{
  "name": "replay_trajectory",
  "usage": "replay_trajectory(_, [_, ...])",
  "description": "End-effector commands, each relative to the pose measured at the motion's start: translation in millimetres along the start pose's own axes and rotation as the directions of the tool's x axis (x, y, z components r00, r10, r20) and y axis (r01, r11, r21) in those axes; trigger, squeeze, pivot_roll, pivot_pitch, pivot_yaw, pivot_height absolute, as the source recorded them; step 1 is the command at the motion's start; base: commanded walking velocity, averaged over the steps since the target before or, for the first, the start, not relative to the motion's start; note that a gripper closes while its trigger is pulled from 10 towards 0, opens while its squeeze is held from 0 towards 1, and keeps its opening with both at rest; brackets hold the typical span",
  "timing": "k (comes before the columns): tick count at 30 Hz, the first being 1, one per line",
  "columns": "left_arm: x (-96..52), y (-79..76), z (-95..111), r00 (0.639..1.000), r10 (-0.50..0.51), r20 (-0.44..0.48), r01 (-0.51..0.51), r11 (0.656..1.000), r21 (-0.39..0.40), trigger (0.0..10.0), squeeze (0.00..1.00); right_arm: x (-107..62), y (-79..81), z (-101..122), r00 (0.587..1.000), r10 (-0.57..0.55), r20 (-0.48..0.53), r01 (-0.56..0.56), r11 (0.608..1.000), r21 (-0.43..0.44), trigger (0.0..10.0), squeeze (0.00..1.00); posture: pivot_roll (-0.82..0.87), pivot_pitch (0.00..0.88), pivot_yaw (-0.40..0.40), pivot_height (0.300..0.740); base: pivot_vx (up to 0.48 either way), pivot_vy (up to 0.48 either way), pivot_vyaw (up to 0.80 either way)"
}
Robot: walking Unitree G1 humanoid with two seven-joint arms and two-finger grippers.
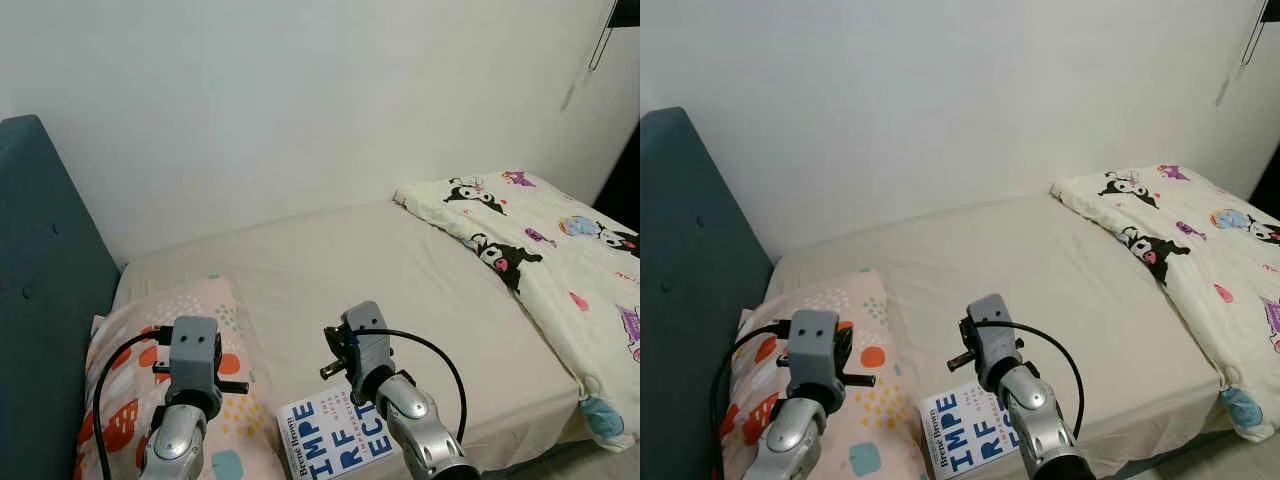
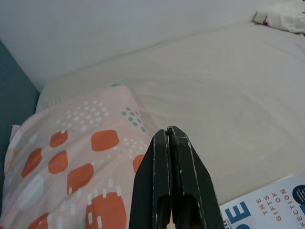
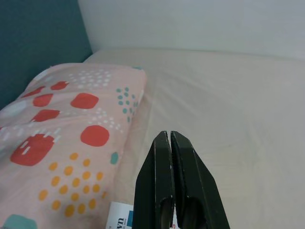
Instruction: Clean up the room
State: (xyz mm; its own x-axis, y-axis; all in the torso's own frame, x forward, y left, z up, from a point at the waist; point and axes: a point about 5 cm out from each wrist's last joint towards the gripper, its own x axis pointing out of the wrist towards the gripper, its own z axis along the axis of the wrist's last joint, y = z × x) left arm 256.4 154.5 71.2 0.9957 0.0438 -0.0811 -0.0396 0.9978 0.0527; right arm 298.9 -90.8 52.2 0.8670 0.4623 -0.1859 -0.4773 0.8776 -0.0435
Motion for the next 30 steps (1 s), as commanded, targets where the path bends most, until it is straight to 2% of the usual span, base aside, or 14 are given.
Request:
replay_trajectory(1, [-5.7, -0.8, -5.3, 1.0, -0.013, -0.011, 0.013, 1.0, 0.021, 10.0, 0.0, -1.7, -0.4, -6.4, 1.0, -0.01, -0.028, 0.009, 1.0, -0.03, 10.0, 0.0, -0.05, 0.0, -0.011, 0.74, 0.0, 0.0, 0.0])
replay_trajectory(6, [-9.9, -5.5, -6.8, 0.997, -0.071, -0.006, 0.071, 0.997, 0.031, 10.0, 0.0, -4.6, -1.9, -7.9, 1.0, -0.022, -0.015, 0.021, 1.0, -0.013, 10.0, 0.0, -0.05, 0.0, -0.012, 0.74, 0.0, 0.0, 0.0])
replay_trajectory(10, [-10.9, -5.8, -8.0, 0.997, -0.071, -0.015, 0.072, 0.997, 0.038, 10.0, 0.0, -4.8, -1.0, -8.5, 1.0, -0.019, -0.014, 0.019, 1.0, 0.007, 10.0, 0.0, -0.05, 0.0, -0.013, 0.74, 0.0, 0.0, 0.0])
replay_trajectory(13, [-8.2, -0.8, -12.2, 0.999, -0.022, -0.05, 0.023, 0.999, 0.028, 10.0, 0.0, -4.9, 0.9, -10.5, 1.0, -0.004, -0.022, 0.004, 1.0, 0.008, 10.0, 0.0, -0.05, 0.0, -0.01, 0.74, 0.0, 0.0, 0.0])
replay_trajectory(19, [-6.0, -4.9, -6.4, 0.998, -0.069, -0.012, 0.069, 0.997, 0.027, 10.0, 0.0, -5.2, 0.4, -13.8, 0.999, -0.007, -0.037, 0.007, 1.0, -0.012, 10.0, 0.0, -0.05, 0.0, -0.01, 0.74, 0.0, 0.0, 0.0])
replay_trajectory(26, [-6.1, -5.7, -7.7, 0.998, -0.061, -0.015, 0.062, 0.998, 0.032, 10.0, 0.0, -6.6, -1.4, -16.0, 0.999, -0.022, -0.045, 0.021, 1.0, -0.017, 10.0, 0.0, -0.06, 0.0, -0.006, 0.74, 0.0, 0.0, 0.0])
replay_trajectory(30, [-6.9, -6.3, -8.2, 0.998, -0.06, -0.019, 0.061, 0.997, 0.04, 10.0, 0.0, -7.2, -1.8, -16.1, 0.999, -0.018, -0.043, 0.017, 1.0, -0.019, 10.0, 0.0, -0.05, 0.0, -0.01, 0.74, 0.0, 0.0, -0.76])
